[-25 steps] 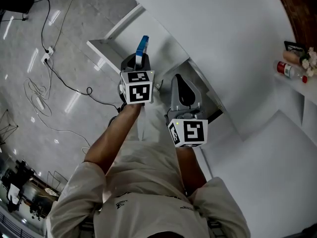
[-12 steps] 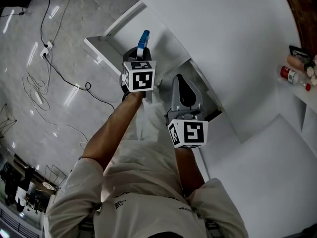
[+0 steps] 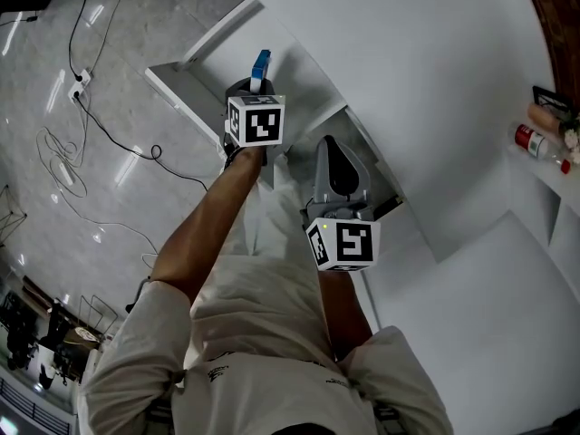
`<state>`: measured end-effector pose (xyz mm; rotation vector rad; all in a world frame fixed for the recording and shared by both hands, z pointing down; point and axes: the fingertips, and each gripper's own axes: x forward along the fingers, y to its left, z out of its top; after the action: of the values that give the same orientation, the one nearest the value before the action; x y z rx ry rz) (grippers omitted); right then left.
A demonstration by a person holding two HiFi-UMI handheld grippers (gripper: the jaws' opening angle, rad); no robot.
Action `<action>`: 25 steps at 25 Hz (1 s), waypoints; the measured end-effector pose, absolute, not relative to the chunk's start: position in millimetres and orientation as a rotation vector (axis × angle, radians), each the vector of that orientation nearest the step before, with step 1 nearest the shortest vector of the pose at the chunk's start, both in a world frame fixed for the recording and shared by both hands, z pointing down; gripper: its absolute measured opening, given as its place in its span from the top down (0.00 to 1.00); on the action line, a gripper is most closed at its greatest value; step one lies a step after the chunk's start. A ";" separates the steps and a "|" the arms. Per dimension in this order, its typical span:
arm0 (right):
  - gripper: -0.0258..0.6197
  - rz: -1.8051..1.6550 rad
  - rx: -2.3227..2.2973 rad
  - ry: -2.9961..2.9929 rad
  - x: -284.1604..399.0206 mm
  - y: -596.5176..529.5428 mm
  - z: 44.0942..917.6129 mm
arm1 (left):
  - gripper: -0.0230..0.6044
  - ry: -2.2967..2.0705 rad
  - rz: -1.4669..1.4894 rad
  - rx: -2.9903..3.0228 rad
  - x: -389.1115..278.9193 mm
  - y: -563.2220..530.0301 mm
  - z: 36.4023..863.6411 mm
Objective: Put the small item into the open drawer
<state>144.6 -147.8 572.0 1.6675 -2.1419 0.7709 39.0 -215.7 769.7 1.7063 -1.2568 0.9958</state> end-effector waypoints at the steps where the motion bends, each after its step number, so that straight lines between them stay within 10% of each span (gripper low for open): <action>1: 0.97 0.772 1.666 -2.141 144.9 -148.3 573.3 | 0.85 -1.258 0.999 1.692 37.9 -216.0 774.4; 25: 0.97 0.807 1.658 -2.099 146.8 -141.6 593.2 | 0.84 -1.230 1.046 1.573 33.7 -213.2 827.4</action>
<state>146.8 -141.6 593.2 1.6580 -2.0986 0.8071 33.7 -213.2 827.4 1.5729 -1.2297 1.0462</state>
